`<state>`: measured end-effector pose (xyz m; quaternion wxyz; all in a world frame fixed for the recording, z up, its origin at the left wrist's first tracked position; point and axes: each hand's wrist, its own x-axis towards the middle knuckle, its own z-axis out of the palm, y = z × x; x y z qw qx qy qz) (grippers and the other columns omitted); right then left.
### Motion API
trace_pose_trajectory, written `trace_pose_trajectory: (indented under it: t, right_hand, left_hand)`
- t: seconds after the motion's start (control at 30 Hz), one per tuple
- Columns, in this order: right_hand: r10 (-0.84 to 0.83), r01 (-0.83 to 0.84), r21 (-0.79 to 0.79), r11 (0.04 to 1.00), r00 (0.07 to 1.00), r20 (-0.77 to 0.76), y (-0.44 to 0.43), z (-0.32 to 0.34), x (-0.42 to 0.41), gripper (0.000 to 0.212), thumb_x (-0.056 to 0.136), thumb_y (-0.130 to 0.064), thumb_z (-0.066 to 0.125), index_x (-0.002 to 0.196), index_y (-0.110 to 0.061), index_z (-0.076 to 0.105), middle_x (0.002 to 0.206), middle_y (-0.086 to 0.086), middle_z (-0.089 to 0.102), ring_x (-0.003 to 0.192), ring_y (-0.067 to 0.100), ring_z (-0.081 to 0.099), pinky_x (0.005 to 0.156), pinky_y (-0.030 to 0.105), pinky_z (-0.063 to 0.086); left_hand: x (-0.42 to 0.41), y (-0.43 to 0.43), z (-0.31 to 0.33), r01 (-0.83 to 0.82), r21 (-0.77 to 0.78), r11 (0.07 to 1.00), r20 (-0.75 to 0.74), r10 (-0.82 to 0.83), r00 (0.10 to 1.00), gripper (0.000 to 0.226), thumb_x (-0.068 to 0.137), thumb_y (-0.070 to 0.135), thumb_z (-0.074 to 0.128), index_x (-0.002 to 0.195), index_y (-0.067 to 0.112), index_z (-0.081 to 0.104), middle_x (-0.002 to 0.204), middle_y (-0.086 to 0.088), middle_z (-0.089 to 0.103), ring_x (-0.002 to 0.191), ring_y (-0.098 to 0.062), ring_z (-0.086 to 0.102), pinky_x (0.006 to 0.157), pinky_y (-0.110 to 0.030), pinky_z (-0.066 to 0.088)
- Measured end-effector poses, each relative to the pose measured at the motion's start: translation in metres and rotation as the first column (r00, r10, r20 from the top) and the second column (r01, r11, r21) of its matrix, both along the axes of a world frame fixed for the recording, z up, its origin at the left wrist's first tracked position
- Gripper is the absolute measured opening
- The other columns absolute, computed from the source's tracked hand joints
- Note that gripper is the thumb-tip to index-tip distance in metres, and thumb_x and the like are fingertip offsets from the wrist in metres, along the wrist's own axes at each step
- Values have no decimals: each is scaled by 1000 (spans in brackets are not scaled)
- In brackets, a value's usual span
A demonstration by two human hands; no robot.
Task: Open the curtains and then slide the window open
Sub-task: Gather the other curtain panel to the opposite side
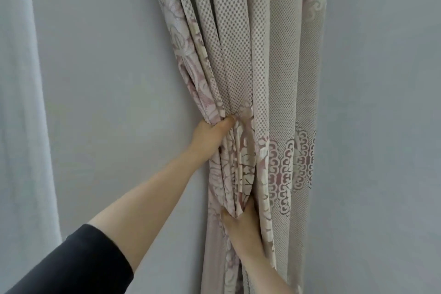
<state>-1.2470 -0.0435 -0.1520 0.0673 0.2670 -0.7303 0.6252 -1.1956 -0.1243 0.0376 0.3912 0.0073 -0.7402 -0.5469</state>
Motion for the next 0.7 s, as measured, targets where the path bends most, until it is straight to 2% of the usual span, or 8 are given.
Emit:
trace_pose_trajectory:
  t: [0.07,0.13,0.37,0.4,0.47,0.5,0.6,0.7]
  right_hand:
    - [77,-76,-15,997,997,12,1,-2,-13,77,90,-16,67,152,-16,20,140,-17,26,128,-4,19,81,-16,1]
    - [108,-108,-11,994,994,0,4,2,-19,76,91,-15,66,151,-14,20,133,-17,23,125,-4,15,75,-17,-1]
    - [-50,51,11,999,996,-76,-10,-11,-78,84,86,-23,71,152,-14,21,146,-10,27,131,-3,12,90,-12,-7]
    - [-74,75,11,997,994,-81,-11,-9,-81,85,85,-28,71,152,-15,21,147,-13,24,135,-2,11,98,-8,-6]
    - [-177,181,40,983,980,-93,-14,-14,-95,93,77,-50,66,153,-20,21,155,-13,22,146,5,12,120,18,4]
    - [-200,207,60,977,974,-106,-14,-18,-104,93,74,-55,63,152,-21,23,155,-11,27,147,10,17,122,29,13]
    - [-130,132,61,989,991,-40,-12,-25,-122,69,83,-29,70,143,-18,37,132,-16,44,136,11,39,110,17,25]
    - [-111,114,61,992,993,-50,-10,-28,-135,64,86,-23,68,143,-18,38,128,-17,44,131,8,40,106,14,24]
  left_hand:
    - [-13,-4,-1,5,-2,1000,-22,-5,1000,10,82,35,63,89,43,62,102,15,66,106,-12,60,96,-27,45]
    - [-25,-5,-1,20,-11,1000,-37,-20,999,15,88,28,61,87,42,61,98,18,64,106,-12,60,95,-26,44]
    - [-82,-9,-7,-2,-30,1000,-33,1,999,11,86,34,57,83,42,64,97,15,68,104,-14,62,100,-35,46]
    - [-89,-9,-7,-4,-35,999,-24,3,1000,12,88,32,57,82,41,63,95,15,67,104,-14,62,99,-35,46]
    - [-104,-6,-8,-24,-38,999,-10,24,1000,11,89,31,56,81,37,61,93,11,65,102,-17,61,96,-33,47]
    - [-111,-5,-10,-37,-37,999,-3,37,999,9,89,32,56,82,34,61,94,9,66,101,-17,61,94,-32,47]
    - [-127,0,-14,-31,-40,999,24,32,999,12,90,31,55,78,33,58,87,9,63,88,-10,58,81,-26,46]
    - [-139,-2,-14,-44,-50,998,33,46,998,14,92,28,52,79,32,56,91,7,61,82,-7,55,77,-25,43]
